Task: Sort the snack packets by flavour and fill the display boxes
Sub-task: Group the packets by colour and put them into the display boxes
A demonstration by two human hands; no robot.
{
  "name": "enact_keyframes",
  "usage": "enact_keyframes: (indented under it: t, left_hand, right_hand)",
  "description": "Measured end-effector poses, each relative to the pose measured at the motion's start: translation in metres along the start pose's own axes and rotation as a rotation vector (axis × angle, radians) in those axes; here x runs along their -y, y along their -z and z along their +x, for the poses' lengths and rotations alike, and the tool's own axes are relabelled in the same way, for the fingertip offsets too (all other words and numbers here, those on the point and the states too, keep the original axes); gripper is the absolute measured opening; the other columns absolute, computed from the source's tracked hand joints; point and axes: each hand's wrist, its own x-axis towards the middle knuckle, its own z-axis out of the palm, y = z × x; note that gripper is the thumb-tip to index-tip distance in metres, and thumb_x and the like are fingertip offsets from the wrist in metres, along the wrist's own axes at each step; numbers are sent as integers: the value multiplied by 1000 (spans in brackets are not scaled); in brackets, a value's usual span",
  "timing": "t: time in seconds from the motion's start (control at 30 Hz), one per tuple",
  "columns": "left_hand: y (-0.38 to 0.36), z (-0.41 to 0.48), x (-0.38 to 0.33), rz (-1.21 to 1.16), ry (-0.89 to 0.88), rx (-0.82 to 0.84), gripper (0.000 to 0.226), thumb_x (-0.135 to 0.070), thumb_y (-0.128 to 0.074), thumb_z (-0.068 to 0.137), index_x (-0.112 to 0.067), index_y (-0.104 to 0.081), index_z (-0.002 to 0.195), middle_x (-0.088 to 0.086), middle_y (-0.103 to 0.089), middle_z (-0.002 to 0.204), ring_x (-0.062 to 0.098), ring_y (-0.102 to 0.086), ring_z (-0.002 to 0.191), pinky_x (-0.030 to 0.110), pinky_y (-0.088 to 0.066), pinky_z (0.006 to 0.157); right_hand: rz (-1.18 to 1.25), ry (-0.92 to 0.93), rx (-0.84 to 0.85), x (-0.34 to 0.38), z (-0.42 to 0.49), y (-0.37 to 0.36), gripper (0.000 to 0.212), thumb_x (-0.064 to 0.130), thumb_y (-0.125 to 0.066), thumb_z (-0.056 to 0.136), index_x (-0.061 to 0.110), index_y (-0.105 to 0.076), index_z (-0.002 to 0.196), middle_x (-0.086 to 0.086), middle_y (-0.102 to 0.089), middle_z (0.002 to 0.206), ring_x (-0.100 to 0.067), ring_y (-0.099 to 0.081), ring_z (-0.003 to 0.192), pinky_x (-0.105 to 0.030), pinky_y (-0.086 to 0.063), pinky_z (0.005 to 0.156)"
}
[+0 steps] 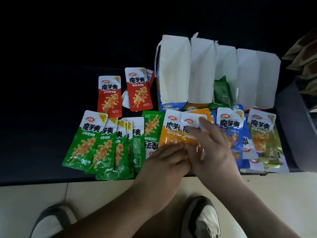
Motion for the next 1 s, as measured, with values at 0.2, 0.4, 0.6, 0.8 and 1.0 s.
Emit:
enact_keyframes:
  t: [0.2, 0.4, 0.6, 0.8, 1.0]
  left_hand:
    - [7, -21, 18, 68, 157, -36, 28, -19, -63, 92, -23, -70, 119, -2, -61, 139, 21, -44, 145, 50, -33, 122]
    - [-3, -27, 23, 105, 212, 147, 59, -34, -46, 98, -18, -46, 154, 1, -36, 166, 19, -5, 161, 51, -18, 128]
    - [5, -15, 13, -62, 98, 254, 65, -16, -53, 92, -34, -43, 153, -15, -25, 169, 5, 11, 158, 46, 4, 130]
    - [3, -29, 27, 231, 135, 232, 42, -39, -49, 97, -34, -58, 139, -5, -36, 166, 23, -20, 159, 58, -15, 124]
    - [-1, -52, 28, 364, 115, 229, 63, -43, -40, 98, -20, -42, 157, 7, -28, 169, 26, -22, 158, 53, -17, 121]
  right_hand:
    - [-166, 118, 207, -14, 6, -9, 33, 33, -52, 97, 22, -72, 121, -4, -57, 149, -27, -46, 146, -61, -41, 115]
    - [-345, 157, 159, 2, 2, -7, 54, 11, -83, 74, 22, -70, 125, -9, -60, 145, -35, -47, 145, -58, -34, 119]
    - [-218, 195, 254, -2, -5, -15, 56, 24, -43, 85, 26, -66, 136, -6, -53, 154, -31, -39, 151, -66, -33, 117]
    - [-269, 196, 260, -18, -4, -12, 40, 46, -56, 97, 26, -72, 128, -2, -46, 160, -24, -33, 154, -57, -30, 123]
    - [-283, 156, 202, -19, -5, -20, 32, 36, -61, 94, 23, -74, 121, -6, -45, 161, -27, -32, 155, -61, -31, 121]
